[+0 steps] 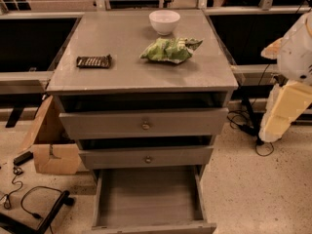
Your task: Close bottom drawer
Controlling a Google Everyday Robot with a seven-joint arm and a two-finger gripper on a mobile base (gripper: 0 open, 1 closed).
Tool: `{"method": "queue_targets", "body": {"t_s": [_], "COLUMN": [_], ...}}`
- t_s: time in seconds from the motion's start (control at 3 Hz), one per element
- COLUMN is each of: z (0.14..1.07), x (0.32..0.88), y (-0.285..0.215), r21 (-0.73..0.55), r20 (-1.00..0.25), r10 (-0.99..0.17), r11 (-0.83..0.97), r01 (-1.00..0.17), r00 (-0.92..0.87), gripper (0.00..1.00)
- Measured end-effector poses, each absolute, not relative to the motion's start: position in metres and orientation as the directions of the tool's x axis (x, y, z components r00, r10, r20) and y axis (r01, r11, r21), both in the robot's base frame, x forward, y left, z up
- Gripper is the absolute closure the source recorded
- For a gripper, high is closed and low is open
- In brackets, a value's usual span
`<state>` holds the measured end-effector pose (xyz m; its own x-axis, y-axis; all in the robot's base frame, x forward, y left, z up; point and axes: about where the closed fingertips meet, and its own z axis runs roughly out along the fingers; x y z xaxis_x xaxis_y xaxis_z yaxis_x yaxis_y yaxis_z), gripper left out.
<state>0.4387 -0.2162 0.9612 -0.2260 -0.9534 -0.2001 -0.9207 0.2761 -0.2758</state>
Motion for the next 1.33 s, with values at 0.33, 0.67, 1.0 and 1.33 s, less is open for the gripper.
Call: {"method": "queue_targets", "body": {"t_s": [0.33, 0.67, 1.0, 1.33], "z": [0.911, 0.85, 0.796, 0.768], "x": [0.438, 0.435, 0.434, 0.426], "y": [-0.224, -0.235, -0.243, -0.234], "r21": [-0.277, -0.284, -0.29, -0.225], "r20": [-0.173, -0.149, -0.15, -0.233], "r10": [-0.953, -0.951, -0.95, -0.915], "r11": [0.288, 0.302, 0.307, 0.381], "r01": [-0.916, -0.91, -0.906, -0.897], "r00": [-0.248, -0.269, -0.274, -0.33], "gripper": [0.0, 0.0, 0.0, 0.0]}}
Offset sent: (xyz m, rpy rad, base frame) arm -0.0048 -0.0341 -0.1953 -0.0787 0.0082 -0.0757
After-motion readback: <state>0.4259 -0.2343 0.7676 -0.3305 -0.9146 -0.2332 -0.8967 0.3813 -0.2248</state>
